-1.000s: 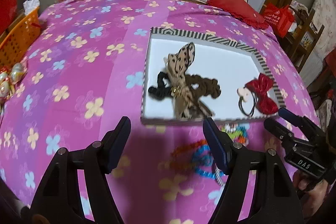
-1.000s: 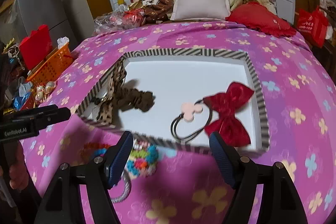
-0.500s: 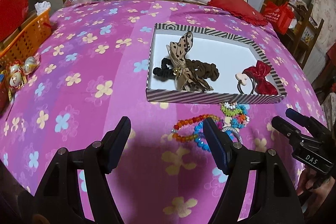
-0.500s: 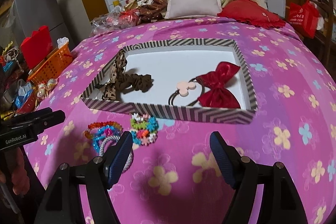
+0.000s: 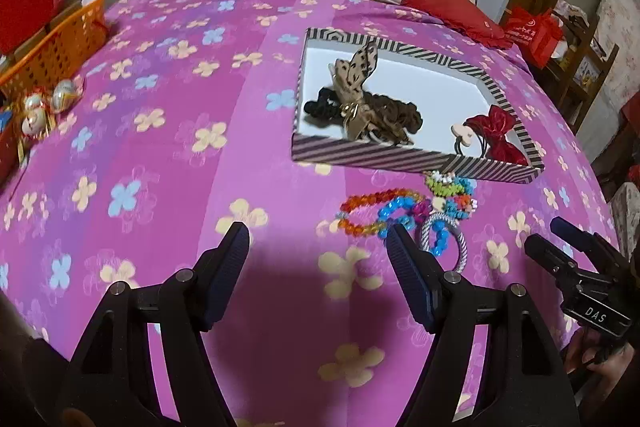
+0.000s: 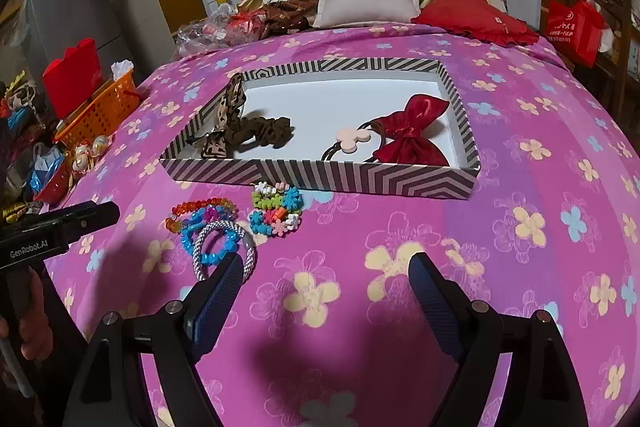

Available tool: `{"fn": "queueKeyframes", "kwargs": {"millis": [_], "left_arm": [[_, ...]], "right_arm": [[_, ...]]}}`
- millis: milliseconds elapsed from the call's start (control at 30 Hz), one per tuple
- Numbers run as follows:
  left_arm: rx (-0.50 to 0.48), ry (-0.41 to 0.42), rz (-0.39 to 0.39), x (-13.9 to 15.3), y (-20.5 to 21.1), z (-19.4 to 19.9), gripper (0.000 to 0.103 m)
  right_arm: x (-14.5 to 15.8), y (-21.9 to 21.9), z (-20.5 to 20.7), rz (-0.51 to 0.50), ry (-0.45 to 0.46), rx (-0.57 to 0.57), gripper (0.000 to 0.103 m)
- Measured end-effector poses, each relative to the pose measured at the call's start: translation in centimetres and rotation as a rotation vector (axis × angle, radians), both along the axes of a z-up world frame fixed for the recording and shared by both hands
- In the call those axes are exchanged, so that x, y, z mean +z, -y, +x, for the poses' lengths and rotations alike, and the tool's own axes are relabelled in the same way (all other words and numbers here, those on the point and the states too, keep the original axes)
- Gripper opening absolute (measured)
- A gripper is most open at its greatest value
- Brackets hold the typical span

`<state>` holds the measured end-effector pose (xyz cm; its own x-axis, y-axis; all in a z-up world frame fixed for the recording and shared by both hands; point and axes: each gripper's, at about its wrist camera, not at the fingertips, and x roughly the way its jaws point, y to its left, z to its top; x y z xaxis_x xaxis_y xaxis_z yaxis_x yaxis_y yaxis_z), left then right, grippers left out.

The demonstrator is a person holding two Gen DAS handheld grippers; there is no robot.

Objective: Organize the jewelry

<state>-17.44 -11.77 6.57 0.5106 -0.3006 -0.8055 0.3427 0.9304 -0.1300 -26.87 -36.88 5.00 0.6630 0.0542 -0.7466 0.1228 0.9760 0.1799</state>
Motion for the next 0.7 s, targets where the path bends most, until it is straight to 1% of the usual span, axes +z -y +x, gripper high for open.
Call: {"fn": "queueKeyframes", "kwargs": {"millis": [133,700], "left_arm": [[0.009,-0.022,-0.003,-0.51,-0.46,-0.16,0.071],[-0.004,-0.030,0.005,-0.97,-0.07,-0.72,0.071]], "right_arm": [[-0.02,-0.22,-0.07,-0.002,-0.006,0.005,0.083],[-0.13,-0.87,-0.27,-0.025,-0.016,0.021,0.083]]}}
